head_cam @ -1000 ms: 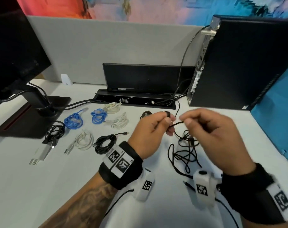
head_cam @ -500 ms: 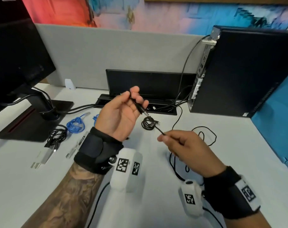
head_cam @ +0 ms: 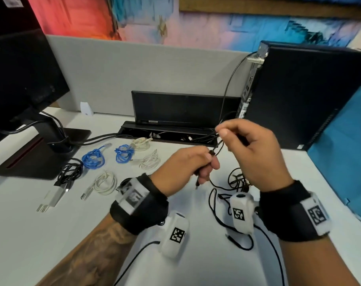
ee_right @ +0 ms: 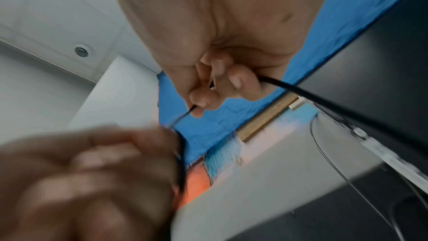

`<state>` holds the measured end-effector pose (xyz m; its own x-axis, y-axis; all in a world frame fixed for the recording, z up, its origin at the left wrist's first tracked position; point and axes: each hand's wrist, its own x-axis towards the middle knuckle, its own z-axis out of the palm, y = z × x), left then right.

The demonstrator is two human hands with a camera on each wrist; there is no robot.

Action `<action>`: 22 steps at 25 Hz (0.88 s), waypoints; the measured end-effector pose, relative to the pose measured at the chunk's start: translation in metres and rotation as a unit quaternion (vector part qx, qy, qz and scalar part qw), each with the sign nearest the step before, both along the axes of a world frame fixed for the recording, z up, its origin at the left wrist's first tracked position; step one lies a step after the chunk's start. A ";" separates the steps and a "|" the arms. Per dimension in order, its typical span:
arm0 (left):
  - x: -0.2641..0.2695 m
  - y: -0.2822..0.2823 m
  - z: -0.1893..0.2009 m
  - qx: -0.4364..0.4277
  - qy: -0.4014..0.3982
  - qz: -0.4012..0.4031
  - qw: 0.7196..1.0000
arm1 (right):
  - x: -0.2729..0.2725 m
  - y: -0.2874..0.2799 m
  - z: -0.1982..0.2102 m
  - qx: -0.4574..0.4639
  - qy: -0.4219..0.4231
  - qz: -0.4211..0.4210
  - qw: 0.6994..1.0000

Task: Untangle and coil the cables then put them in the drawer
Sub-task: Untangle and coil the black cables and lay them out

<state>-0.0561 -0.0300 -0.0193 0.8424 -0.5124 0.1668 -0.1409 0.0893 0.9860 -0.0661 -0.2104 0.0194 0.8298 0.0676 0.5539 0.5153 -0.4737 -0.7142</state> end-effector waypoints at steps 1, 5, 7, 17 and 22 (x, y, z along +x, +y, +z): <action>-0.003 0.003 0.009 -0.074 0.076 -0.039 0.994 | 0.005 0.001 -0.005 0.012 0.012 0.006 1.000; 0.012 0.032 0.033 -0.408 0.230 0.005 0.884 | 0.001 0.006 -0.032 -0.016 0.174 0.063 0.983; 0.030 0.045 0.032 -0.466 0.218 0.104 0.851 | -0.008 0.008 -0.038 -0.065 0.218 0.093 0.969; 0.024 0.018 -0.014 0.078 -0.140 0.143 0.977 | 0.005 0.014 -0.004 -0.044 0.022 0.079 0.996; 0.010 0.028 0.022 -0.214 0.175 -0.029 0.961 | 0.018 0.009 -0.019 -0.010 0.113 0.083 0.990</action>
<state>-0.0462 -0.0016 0.0025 0.8576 -0.5074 0.0839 0.2102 0.4948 0.8432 -0.0483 -0.2010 0.0002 0.9086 0.2231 0.3531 0.4161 -0.4102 -0.8115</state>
